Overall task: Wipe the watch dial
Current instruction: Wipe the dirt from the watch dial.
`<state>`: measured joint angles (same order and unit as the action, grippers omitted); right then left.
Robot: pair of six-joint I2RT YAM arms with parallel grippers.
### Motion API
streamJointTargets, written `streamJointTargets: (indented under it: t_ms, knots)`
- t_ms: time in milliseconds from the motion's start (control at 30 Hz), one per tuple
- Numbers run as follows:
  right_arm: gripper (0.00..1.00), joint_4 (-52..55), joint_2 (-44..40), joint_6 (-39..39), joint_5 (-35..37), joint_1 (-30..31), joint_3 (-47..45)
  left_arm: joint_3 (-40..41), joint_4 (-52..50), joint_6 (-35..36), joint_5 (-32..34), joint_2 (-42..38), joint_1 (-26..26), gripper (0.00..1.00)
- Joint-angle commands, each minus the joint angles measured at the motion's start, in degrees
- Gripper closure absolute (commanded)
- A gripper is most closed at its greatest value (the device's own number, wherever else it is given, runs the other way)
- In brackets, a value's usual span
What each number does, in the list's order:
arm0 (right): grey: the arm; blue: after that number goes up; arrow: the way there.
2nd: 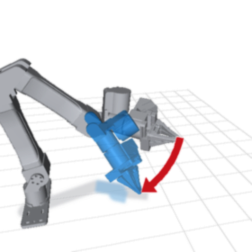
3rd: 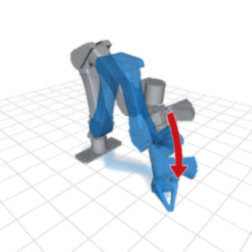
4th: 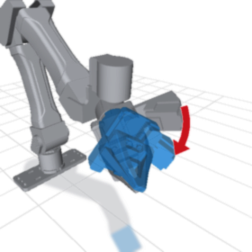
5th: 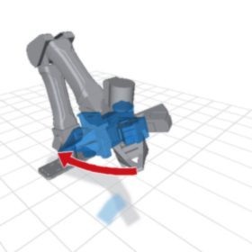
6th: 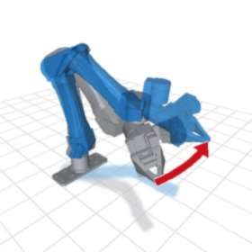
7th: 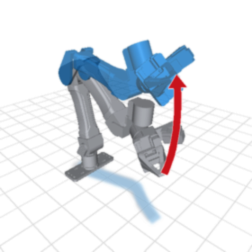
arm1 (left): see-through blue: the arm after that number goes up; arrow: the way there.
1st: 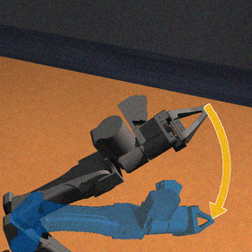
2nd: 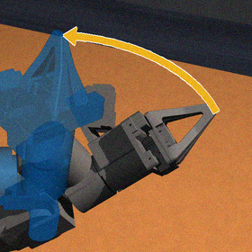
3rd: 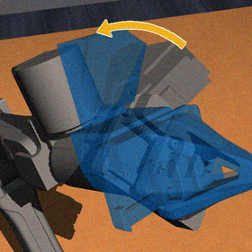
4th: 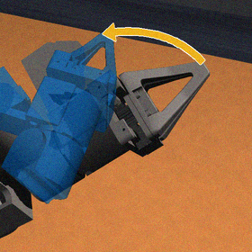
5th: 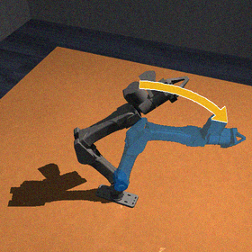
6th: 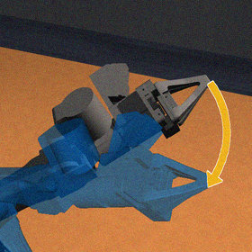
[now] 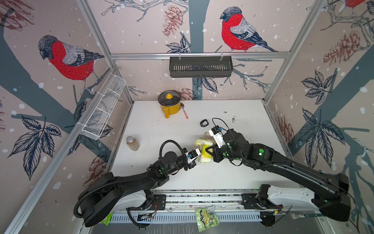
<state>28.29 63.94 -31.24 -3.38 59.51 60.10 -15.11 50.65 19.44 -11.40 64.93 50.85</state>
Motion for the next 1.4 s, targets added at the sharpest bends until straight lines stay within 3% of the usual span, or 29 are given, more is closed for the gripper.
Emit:
streamJointTargets:
  t_ms: [0, 533, 900, 1100, 1367]
  knots:
    - [0.92, -1.4, 0.8, 1.3, 0.6, 0.5, 1.0, -0.4, 1.1, 0.4, -0.7, 0.0, 0.0, 1.00]
    - [0.92, -4.3, 5.4, 3.1, -0.1, -0.1, 1.9, 0.6, 1.8, -0.2, -3.0, -2.7, 0.1, 1.00]
    - [0.92, -6.7, 6.3, 2.8, -6.0, -8.7, -3.8, 1.8, 3.6, -0.8, -3.0, -5.4, 0.1, 1.00]
    - [0.92, -5.3, 3.5, 2.5, -5.5, -10.4, -6.0, 1.6, 2.7, -0.4, -1.2, -4.1, 0.1, 1.00]
    - [0.91, -2.9, -2.3, 1.1, -4.2, -8.3, -6.2, -1.4, -0.1, -0.4, 1.3, 0.6, 0.1, 1.00]
